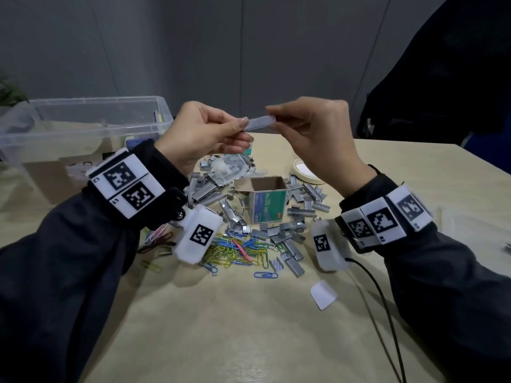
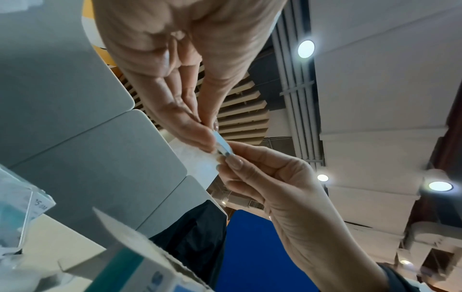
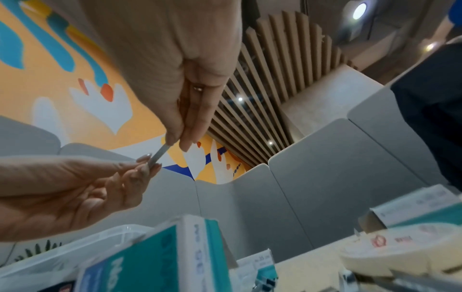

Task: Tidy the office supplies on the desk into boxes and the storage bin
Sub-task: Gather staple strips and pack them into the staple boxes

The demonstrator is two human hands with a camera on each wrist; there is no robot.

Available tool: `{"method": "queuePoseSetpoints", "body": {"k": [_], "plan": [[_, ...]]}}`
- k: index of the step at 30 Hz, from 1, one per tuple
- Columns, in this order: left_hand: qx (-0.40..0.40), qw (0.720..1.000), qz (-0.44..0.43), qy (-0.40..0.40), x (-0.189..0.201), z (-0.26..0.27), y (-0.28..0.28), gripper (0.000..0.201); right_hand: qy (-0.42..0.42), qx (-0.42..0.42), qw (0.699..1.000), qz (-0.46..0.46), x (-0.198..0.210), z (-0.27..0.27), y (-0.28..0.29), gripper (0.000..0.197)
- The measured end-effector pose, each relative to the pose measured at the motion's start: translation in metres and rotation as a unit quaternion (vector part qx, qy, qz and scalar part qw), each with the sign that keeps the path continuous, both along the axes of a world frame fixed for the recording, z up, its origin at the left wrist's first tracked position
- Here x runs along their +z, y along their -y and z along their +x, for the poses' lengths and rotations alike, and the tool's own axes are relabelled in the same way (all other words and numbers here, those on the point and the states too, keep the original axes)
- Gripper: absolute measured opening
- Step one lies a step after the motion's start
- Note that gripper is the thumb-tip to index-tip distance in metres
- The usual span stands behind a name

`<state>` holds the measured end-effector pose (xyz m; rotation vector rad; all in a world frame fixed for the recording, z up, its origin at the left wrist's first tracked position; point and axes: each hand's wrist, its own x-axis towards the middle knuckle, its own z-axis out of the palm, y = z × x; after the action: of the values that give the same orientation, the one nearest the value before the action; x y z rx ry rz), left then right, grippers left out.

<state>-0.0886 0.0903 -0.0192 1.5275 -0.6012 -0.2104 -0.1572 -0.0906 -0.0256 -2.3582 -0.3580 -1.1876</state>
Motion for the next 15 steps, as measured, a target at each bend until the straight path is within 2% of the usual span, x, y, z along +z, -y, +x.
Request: {"method": "queuePoseSetpoints", "body": {"k": [2,4,7,9,12,15], "plan": [[-0.002,1.000,0.011,0.009,0.001,0.000,-0.002,0.014,-0.018,-0.013,0.999,-0.031,0.003,-0.001,0.002,0.020],[0.001,0.998,0.046,0.031,0.002,0.001,-0.003,0.021,-0.072,-0.011,0.997,-0.039,0.007,-0.003,0.006,0.016],[-0.032,0.982,0.170,0.082,0.001,0.000,-0.005,0.047,-0.163,-0.013,0.986,-0.042,0.018,-0.011,0.011,0.011],[-0.089,0.950,0.279,0.111,-0.002,-0.004,-0.003,0.059,-0.228,-0.020,0.971,-0.069,0.027,-0.019,0.015,0.008],[-0.133,0.910,0.366,0.145,-0.008,-0.012,0.002,0.057,-0.322,-0.049,0.937,-0.126,0.040,-0.031,0.017,0.007],[-0.103,0.890,0.389,0.213,-0.014,-0.014,0.008,0.043,-0.350,-0.080,0.916,-0.180,0.046,-0.037,0.010,0.007]]}}
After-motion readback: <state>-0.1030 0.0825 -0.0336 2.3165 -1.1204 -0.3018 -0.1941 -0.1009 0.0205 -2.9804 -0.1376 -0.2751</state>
